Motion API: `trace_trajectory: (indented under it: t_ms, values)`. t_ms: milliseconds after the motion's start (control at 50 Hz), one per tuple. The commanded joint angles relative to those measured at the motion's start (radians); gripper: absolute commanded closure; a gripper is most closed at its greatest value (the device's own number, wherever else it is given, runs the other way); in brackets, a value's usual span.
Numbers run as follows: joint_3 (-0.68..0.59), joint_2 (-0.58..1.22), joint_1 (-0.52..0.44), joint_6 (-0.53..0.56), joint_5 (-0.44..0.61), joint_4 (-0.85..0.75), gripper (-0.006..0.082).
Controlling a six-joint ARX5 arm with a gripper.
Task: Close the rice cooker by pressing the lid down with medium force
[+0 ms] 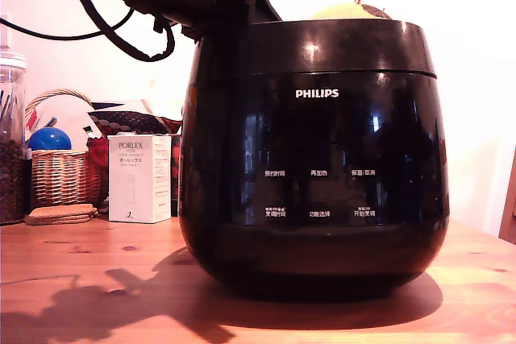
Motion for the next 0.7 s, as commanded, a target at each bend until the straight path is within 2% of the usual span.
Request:
trace_trajectory:
  t_ms: [0, 400, 480, 680]
  values:
    - [-0.126, 0.082, -0.019, 0.021, 0.011, -0.106, 0.0787]
    - [-0.018, -0.071, 0.003, 0.029, 0.004, -0.121, 0.0787]
    - [-0.006, -0.116, 0.030, 0.032, -0.034, -0.122, 0.0786]
    - [-0.005, -0.237, 0.115, 0.129, -0.113, -0.148, 0.0786]
